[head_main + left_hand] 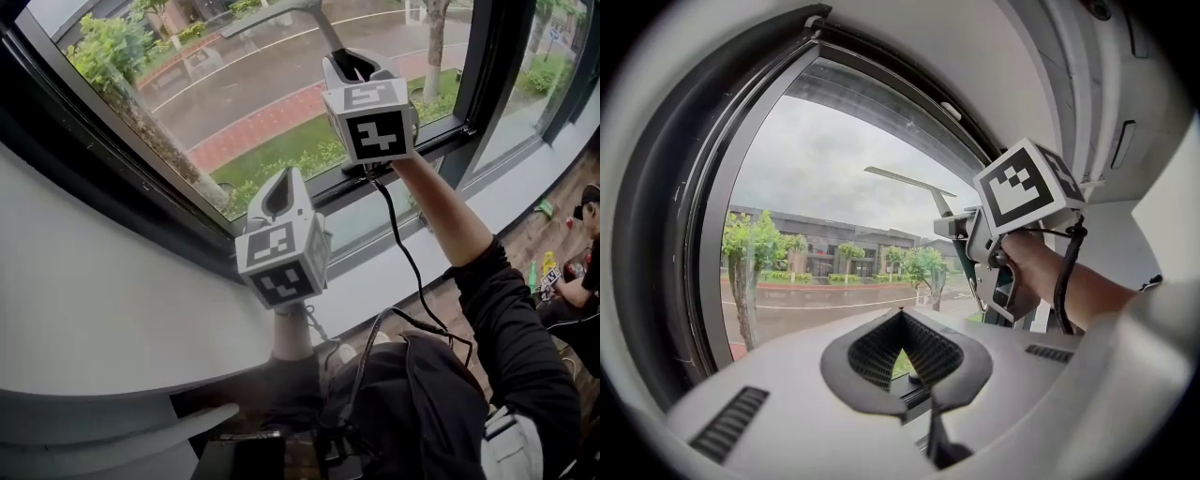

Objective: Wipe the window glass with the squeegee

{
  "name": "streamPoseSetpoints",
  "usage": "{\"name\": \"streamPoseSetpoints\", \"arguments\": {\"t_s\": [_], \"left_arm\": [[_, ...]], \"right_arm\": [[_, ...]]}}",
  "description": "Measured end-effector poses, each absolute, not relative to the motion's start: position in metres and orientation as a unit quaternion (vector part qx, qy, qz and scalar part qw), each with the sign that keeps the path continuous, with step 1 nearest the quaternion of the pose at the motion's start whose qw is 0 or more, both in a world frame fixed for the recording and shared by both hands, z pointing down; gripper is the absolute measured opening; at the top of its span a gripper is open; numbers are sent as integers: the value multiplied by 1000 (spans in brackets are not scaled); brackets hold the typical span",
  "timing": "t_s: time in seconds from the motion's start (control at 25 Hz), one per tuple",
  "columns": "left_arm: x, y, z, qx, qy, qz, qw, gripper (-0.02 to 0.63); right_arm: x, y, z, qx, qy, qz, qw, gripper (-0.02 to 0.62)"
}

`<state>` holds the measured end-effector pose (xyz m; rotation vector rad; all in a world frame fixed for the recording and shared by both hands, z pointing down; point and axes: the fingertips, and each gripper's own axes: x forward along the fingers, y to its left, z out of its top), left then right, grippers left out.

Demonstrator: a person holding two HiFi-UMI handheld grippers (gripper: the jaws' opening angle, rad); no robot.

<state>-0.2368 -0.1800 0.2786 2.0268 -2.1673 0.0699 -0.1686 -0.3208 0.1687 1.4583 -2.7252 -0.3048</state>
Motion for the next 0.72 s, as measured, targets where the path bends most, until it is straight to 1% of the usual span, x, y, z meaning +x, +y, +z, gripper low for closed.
{"name": "streamPoseSetpoints", "arguments": {"t_s": [0.72], "left_arm": [[-223, -182, 322, 680, -721, 55, 120, -2]], "right_arm": [[-161, -320, 240, 471, -878, -62, 50, 94]]}}
